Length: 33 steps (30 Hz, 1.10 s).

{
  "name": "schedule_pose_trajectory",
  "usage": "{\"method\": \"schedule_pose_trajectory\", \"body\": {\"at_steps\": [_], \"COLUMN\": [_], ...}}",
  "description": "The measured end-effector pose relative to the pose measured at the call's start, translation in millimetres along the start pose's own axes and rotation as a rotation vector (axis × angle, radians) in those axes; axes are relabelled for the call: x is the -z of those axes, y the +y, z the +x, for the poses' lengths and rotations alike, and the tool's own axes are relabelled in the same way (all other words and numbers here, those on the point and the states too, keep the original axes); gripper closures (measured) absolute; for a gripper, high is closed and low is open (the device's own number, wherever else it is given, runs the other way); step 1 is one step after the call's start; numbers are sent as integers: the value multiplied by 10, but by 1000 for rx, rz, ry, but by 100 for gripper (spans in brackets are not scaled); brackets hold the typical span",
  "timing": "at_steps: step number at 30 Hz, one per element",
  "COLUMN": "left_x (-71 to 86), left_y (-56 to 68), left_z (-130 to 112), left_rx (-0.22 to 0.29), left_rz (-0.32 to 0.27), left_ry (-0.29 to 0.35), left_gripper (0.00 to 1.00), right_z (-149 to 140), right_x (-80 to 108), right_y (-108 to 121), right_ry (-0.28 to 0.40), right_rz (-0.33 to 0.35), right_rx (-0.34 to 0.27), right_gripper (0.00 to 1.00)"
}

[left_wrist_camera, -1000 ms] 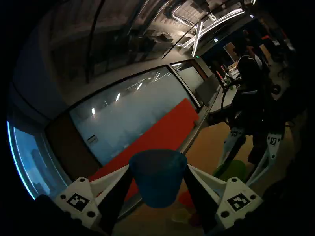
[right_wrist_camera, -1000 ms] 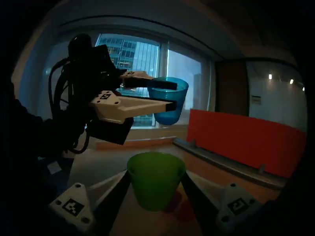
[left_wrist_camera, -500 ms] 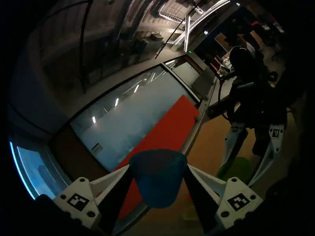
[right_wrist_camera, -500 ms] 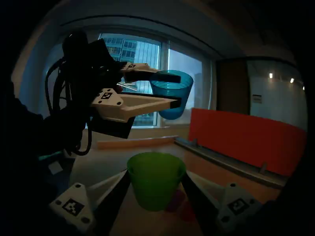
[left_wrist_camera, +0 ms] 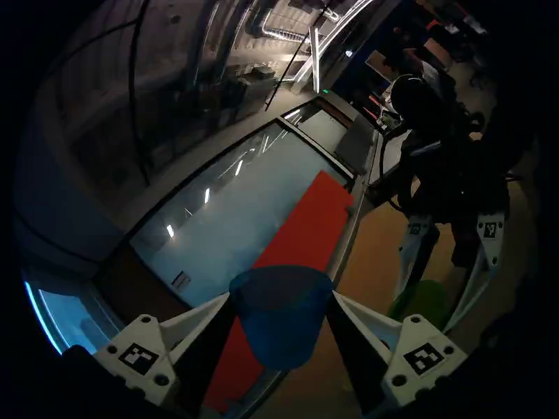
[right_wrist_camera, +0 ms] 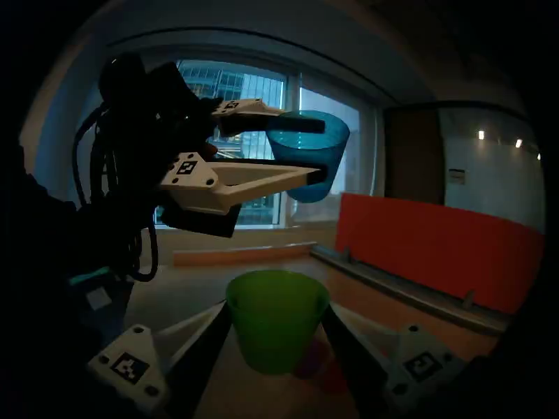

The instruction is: Pour water

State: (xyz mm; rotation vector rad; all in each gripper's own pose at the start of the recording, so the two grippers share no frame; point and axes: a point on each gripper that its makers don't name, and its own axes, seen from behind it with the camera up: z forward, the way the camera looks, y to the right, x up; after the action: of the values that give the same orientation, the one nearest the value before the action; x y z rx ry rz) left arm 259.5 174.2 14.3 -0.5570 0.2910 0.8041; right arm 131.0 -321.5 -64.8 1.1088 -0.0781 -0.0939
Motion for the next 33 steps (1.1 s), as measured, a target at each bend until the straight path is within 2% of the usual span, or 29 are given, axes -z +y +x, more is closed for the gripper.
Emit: {"method": "schedule_pose_trajectory", "body": {"at_steps": [6,15,27,33], "left_x": [-15,-19,-6,-2], "left_y": [-11,-60,-10,-6], "left_z": [39,105,119,130], "left_rx": [-46,-87,-160,-179], "left_rz": [3,18,18,18], "left_ry": [8,23,24,26], "left_gripper": [15,15,15,15], "right_z": [5,40,61,57], "right_x": [-2,-9,-11,-1], "right_y": [-5,-8,-3,12], "right_ry": [0,1,2,0], "right_rz": [-1,-4,-5,-9], "right_rx": [2,4,8,10], "right_gripper": [10,10,10,10]}}
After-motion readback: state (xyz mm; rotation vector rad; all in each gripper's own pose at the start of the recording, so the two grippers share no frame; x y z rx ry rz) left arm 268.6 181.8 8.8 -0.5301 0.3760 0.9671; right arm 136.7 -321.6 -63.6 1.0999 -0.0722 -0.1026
